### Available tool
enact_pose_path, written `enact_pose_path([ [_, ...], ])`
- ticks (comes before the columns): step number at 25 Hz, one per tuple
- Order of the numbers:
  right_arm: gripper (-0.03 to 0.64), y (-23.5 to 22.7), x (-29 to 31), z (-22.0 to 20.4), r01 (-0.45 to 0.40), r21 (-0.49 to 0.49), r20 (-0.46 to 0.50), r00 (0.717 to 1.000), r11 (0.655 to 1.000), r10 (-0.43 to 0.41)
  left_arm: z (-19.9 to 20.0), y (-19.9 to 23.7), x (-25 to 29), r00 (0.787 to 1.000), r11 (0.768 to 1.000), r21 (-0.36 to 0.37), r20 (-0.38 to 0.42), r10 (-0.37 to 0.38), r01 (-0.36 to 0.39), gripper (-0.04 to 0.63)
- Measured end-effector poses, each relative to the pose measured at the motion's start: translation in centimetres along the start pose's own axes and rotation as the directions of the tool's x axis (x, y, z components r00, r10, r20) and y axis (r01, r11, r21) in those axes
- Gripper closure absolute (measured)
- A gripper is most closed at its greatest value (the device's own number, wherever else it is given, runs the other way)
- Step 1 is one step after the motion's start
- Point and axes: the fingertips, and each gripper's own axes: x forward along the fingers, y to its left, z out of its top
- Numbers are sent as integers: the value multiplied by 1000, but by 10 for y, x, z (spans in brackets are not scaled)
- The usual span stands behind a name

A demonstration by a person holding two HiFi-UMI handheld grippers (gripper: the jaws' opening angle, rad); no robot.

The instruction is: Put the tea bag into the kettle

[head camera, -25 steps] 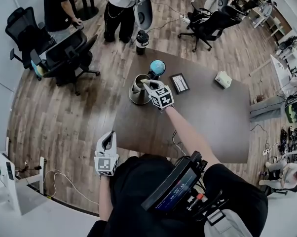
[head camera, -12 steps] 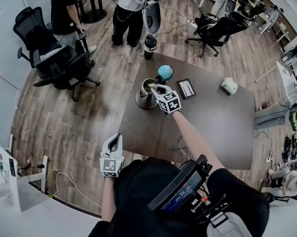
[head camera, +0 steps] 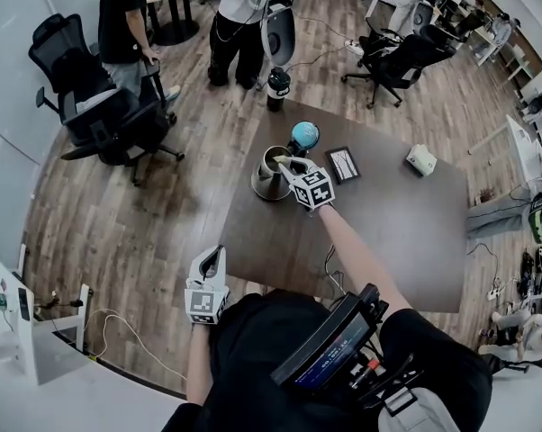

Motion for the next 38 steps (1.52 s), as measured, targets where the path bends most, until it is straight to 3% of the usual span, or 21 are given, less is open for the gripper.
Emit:
enact_pose_path([
  [31,518,-1,-3,2,39,21,50,998,999,-40,5,3,-2,1000,1000,2,8,18,-18,594],
  [38,518,9,-19,4,60,-55,66,996,997,-57,6,-1,-4,1000,1000,14,-3,9,-9,594],
])
